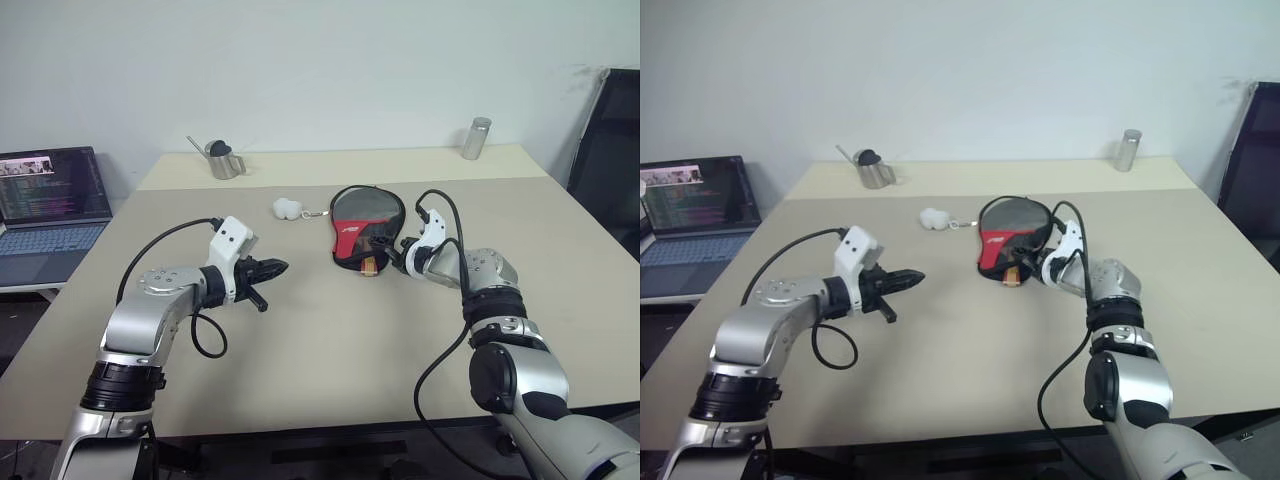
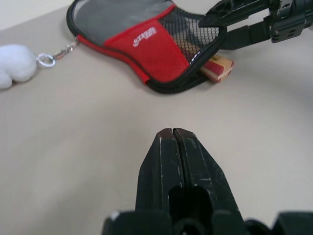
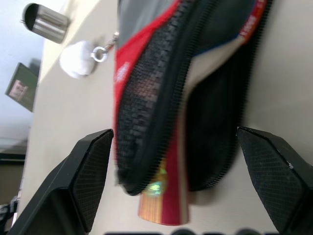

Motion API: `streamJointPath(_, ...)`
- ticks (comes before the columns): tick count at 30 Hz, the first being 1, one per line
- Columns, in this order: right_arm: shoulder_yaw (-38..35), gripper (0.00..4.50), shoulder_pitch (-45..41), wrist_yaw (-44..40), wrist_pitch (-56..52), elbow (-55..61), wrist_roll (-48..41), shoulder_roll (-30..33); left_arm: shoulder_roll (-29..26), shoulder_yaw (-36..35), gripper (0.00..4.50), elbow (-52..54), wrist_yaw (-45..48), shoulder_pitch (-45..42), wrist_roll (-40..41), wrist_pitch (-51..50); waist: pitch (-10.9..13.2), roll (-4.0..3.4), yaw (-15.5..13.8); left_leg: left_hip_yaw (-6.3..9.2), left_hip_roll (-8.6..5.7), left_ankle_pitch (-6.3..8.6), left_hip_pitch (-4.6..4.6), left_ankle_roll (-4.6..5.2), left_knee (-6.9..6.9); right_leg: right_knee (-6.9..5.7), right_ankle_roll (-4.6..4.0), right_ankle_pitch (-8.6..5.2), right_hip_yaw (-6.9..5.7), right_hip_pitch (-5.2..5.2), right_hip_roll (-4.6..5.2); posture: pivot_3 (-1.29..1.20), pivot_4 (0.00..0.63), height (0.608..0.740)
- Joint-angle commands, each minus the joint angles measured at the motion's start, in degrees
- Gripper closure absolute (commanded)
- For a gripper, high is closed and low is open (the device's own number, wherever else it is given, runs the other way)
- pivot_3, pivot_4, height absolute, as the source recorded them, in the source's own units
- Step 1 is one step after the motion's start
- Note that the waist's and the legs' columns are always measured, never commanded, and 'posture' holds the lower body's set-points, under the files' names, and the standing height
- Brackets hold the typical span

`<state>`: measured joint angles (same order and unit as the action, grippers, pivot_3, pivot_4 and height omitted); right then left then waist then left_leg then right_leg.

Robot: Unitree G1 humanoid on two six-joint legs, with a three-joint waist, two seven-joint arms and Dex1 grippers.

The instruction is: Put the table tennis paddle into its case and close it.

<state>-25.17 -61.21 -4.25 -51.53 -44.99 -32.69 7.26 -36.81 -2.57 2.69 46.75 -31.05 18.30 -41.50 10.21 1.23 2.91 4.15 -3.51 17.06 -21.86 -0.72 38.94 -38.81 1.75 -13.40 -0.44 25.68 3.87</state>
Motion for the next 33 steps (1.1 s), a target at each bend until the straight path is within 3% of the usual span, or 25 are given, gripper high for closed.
streamJointPath(1, 0.11, 0.08, -0.54, -0.76, 1.45, -0.30, 0.10, -0.22, -0.46, -1.17, 4.50, 2.87, -0.51, -0.32, 1.20, 0.11, 0.00, 0.00, 0.00, 0.00, 0.00, 0.00, 0.00, 0.00, 0.00, 0.00, 0.00, 0.00, 0.00, 0.00, 0.00, 0.00, 0.150, 0.740)
streamJointPath(13, -3.83, 0.08, -1.52, 2.24, 1.92, -5.50, -1.63, -1.31, -0.38, -0.49, 4.50, 2.84, -1.40, -0.69, 1.25, 0.59, -0.01, 0.00, 0.03, 0.01, 0.00, 0.01, 0.10, 0.01, 0.00, 0.00, 0.00, 0.00, 0.00, -0.11, 0.00, 0.00, 0.150, 0.740)
streamJointPath(33, -4.97, 0.08, 0.91, 5.36, 1.48, -3.48, -3.23, -6.20, 0.29, 0.86, 4.50, 2.77, -1.97, -0.97, 0.72, 0.74, -0.02, 0.01, 0.53, -0.01, 0.06, 0.07, 0.45, 0.12, -0.03, -0.01, 0.00, 0.00, 0.04, -0.38, -0.07, 0.00, 0.150, 0.740)
